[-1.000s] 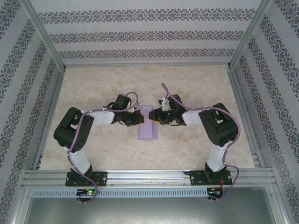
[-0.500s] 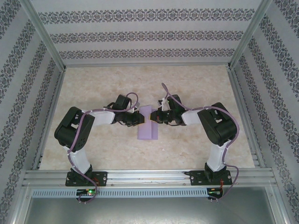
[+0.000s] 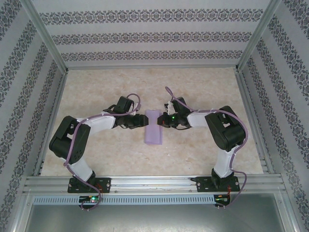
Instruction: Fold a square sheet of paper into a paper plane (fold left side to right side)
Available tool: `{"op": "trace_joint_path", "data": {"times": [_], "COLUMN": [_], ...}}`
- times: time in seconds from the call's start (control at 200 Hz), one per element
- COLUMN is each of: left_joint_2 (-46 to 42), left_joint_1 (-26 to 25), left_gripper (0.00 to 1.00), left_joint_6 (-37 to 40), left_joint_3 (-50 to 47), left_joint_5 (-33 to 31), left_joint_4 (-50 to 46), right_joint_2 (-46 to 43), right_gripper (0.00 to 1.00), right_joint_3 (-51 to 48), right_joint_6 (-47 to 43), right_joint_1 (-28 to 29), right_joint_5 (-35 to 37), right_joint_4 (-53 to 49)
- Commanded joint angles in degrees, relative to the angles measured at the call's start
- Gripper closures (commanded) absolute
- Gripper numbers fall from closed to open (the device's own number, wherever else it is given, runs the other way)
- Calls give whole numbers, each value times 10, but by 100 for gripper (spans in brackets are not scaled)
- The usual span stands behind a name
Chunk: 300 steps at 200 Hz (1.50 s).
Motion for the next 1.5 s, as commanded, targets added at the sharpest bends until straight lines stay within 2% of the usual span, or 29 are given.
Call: {"op": "trace_joint_path", "data": {"times": [0.0, 0.425, 0.869, 1.199, 1.494], "left_joint_2": [25, 81, 119, 147, 167], "left_joint_1": [-6, -12, -21, -33, -37], "left_gripper": [47, 47, 61, 62, 62], "left_joint_6": [7, -13, 2, 16, 34], "left_joint_3": [17, 46, 63, 71, 85], "left_joint_5": [0, 38, 21, 2, -13], "left_joint_4": [-15, 20, -7, -32, -62], "right_joint_2": [-14, -12, -20, -75, -143], "right_gripper": [98, 97, 95, 74, 68], "right_joint_3": [17, 23, 21, -14, -65], "right_joint_6": [-35, -41, -40, -37, -56], "right_joint_1": [0, 1, 1, -15, -71], "right_joint_5": [27, 31, 33, 65, 98], "right_joint_4": [-46, -59, -66, -82, -116]}}
